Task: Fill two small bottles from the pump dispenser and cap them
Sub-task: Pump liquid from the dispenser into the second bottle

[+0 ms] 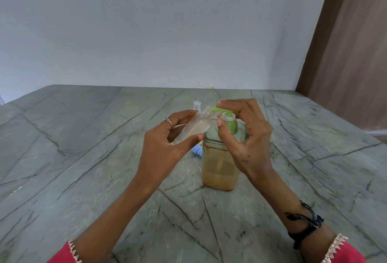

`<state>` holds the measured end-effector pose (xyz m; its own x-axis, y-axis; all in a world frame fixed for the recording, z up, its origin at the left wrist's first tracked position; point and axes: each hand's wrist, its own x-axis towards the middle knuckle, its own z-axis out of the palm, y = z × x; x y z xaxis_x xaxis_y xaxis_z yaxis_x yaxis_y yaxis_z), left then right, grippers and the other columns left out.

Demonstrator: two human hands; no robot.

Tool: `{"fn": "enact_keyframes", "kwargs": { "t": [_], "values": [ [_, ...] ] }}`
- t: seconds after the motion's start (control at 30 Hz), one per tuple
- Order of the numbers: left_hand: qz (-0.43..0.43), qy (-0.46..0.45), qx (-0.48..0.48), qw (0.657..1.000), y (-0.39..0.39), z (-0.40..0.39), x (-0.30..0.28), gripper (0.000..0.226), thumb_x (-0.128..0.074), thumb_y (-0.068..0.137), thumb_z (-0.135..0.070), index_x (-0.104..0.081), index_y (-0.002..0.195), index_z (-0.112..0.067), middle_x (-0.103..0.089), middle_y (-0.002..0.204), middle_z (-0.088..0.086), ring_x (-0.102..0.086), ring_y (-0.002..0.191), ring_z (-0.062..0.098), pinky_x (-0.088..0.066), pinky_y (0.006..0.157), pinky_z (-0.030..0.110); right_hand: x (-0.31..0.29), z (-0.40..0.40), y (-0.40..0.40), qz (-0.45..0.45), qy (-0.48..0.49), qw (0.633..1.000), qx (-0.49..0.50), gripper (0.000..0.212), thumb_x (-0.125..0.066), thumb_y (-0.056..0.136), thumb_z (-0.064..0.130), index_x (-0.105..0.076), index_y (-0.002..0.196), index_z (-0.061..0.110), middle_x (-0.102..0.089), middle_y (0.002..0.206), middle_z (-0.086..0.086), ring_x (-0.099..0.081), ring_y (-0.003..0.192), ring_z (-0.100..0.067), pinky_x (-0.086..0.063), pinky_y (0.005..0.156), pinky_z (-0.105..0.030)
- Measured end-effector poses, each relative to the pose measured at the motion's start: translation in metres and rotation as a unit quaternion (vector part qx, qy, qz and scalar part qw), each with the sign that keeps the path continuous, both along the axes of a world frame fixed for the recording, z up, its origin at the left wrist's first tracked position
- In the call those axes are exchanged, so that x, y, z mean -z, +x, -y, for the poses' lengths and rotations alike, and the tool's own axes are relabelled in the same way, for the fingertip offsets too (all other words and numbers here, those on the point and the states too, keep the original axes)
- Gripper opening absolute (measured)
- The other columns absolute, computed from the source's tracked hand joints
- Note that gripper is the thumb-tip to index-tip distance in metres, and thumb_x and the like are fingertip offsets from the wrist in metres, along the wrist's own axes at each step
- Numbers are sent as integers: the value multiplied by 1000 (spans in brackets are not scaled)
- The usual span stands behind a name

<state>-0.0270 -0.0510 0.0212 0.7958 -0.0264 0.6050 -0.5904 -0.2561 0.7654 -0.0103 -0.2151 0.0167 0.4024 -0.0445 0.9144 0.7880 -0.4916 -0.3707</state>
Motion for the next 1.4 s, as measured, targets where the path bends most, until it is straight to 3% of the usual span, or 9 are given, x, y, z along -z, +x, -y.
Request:
{"fn": "enact_keyframes", "kwargs": {
  "t": [0.1, 0.3, 0.5, 0.83, 0.93, 1.1, 1.23, 1.4],
  "values": [
    [-3, 1, -3, 1000, 1, 0, 0, 45, -73, 69, -26, -62, 113, -22, -67, 106, -12, -64, 98, 1, -53, 84, 20, 4, 0, -1, -14, 2, 1000, -20, 30, -52, 87, 23, -61, 114, 11, -58, 111, 0, -53, 107, 4, -41, 90, -12],
    [-7, -4, -3, 1000, 0, 1, 0, 43, -76, 70, -18, -63, 110, -25, -68, 106, -11, -65, 97, 2, -54, 83, 21, 7, 1, -2, -17, 2, 998, -54, 38, -48, 88, 22, -52, 125, 13, -53, 124, 2, -48, 120, 3, -37, 98, -13],
    [-1, -10, 6, 1000, -1, 2, -2, 45, -73, 68, -28, -62, 111, -24, -67, 106, -12, -64, 97, 0, -53, 83, 18, 3, 0, 0, -10, 5, 999, -52, 33, -49, 87, 23, -56, 118, 14, -54, 117, 3, -50, 113, 4, -40, 94, -13],
    [11, -6, 10, 1000, 2, 3, 0, 47, -72, 68, -29, -62, 113, -20, -66, 108, -11, -63, 100, 1, -51, 84, 16, -4, 0, 3, -4, 10, 1000, -17, 26, -53, 86, 21, -66, 97, 1, -60, 96, -3, -55, 91, 3, -42, 79, -10],
    [5, -17, 18, 1000, 1, 3, -1, 46, -72, 67, -29, -62, 111, -21, -67, 107, -10, -64, 99, 2, -52, 84, 18, -2, 1, 2, -14, 15, 999, -28, 26, -53, 86, 22, -65, 101, 4, -59, 99, 0, -56, 94, 1, -43, 81, -12],
    [-11, -37, 36, 999, 2, 2, 1, 44, -74, 68, -24, -63, 111, -21, -68, 106, -6, -65, 99, 10, -55, 87, 34, 1, 2, -1, -29, 11, 998, -53, 29, -52, 88, 24, -59, 114, 15, -57, 112, 5, -53, 108, 2, -40, 91, -13],
    [-33, -62, 61, 996, 4, 1, 2, 43, -75, 68, -21, -62, 109, -20, -69, 104, -3, -67, 96, 13, -55, 85, 39, 5, 5, -2, -61, -15, 996, -69, 44, -61, 84, 28, -51, 126, 19, -48, 127, 12, -51, 118, -4, -39, 97, -15],
    [-35, -92, 91, 991, 6, 1, 4, 41, -73, 67, -15, -61, 107, -19, -68, 101, -4, -69, 91, 13, -55, 75, 25, 7, 11, -3, -91, -68, 991, -75, 78, -72, 76, 39, -30, 142, 31, -27, 145, 10, -33, 136, -4, -35, 107, -17]
  ]
}}
